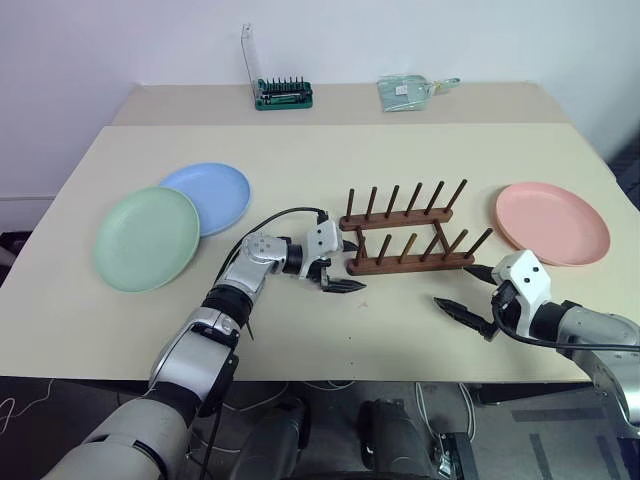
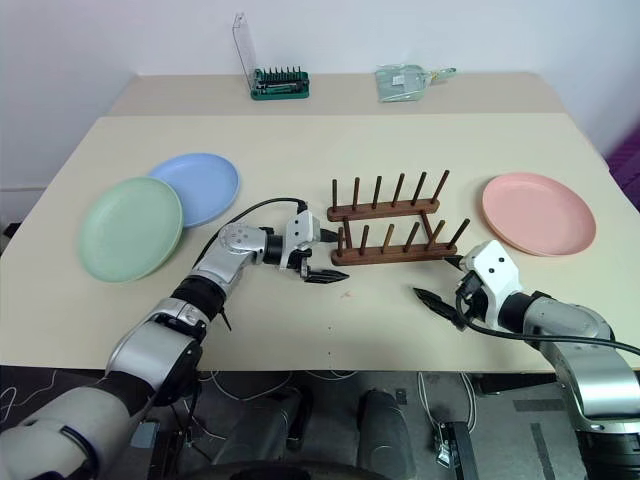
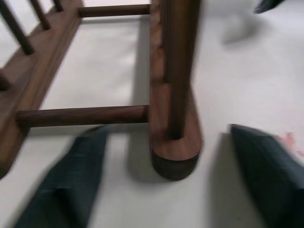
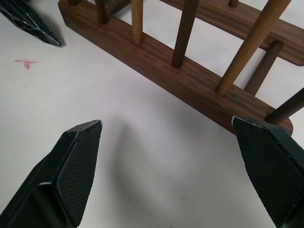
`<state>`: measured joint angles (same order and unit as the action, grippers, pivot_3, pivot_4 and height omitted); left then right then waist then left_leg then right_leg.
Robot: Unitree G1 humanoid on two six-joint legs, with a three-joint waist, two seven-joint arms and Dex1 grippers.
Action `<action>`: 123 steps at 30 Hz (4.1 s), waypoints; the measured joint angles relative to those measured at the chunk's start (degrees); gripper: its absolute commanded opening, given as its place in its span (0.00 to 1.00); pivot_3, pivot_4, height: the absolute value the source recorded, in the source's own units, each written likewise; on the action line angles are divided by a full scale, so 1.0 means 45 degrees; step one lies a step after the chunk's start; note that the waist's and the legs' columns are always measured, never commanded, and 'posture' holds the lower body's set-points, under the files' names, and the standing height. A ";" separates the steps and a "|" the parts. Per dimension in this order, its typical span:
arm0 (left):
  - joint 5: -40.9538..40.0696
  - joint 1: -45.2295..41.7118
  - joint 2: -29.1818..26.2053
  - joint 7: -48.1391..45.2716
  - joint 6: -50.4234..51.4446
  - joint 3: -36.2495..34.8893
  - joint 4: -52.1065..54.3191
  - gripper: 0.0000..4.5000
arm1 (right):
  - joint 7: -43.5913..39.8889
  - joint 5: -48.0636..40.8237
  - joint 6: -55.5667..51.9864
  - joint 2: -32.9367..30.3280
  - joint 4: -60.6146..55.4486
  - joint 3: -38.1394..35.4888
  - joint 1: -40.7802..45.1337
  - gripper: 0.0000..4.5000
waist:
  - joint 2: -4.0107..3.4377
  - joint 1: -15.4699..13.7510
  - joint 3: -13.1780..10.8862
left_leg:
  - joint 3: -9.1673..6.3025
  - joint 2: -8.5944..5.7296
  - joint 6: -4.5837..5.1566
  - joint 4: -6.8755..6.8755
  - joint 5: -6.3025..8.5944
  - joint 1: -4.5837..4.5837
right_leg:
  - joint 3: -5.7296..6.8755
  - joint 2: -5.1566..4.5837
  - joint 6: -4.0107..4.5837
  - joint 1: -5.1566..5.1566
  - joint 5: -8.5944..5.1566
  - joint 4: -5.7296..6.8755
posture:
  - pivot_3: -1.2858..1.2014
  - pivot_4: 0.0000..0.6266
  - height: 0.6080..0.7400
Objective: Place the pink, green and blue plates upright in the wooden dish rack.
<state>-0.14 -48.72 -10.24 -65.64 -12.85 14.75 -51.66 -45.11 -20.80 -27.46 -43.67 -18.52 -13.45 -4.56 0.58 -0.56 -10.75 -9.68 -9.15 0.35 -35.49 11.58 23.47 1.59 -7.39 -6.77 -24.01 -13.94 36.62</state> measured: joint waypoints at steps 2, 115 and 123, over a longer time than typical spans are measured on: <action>-0.0082 0.0449 -0.0320 0.0061 0.0510 -0.0061 0.0830 0.78 | 0.0052 0.0011 -0.0094 -0.0004 -0.0035 0.0027 -0.0030 0.88 | -0.0004 0.0032 0.0002 | -0.0001 0.0007 0.0000 0.0000 0.0000 -0.0002 | -0.0002 0.0008 0.0002 0.0000 0.0001 0.0000 | 0.52 0.24 1.00; -0.5489 0.8939 -0.4279 0.5441 0.9880 -0.2112 1.7956 0.93 | 0.2004 0.4176 0.1210 -0.0723 1.0140 0.2150 0.7547 0.72 | -0.0063 0.0066 0.0081 | 0.0418 0.0227 0.0061 -0.0033 0.0135 -0.0007 | -0.0321 0.0148 0.0061 -0.0059 0.0075 -0.0135 | 0.52 0.24 1.00; -0.5636 0.9662 -0.4341 0.5475 0.9593 -0.2523 1.7955 0.93 | 0.1942 0.4573 0.1756 -0.0639 1.0479 0.2499 0.7915 0.00 | -0.0061 -0.0033 0.0081 | 0.0416 0.0226 0.0062 -0.0046 0.0136 -0.0007 | -0.0322 0.0150 0.0063 -0.0052 0.0079 -0.0133 | 0.52 0.24 1.00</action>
<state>-25.50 -5.24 -29.77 -41.00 30.31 3.40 29.14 -36.37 -0.22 -19.56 -46.55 28.64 -2.21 31.06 0.31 -0.71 -10.39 -7.80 -8.13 0.63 -35.70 12.19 23.44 0.14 -6.71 -6.49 -24.24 -13.58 36.03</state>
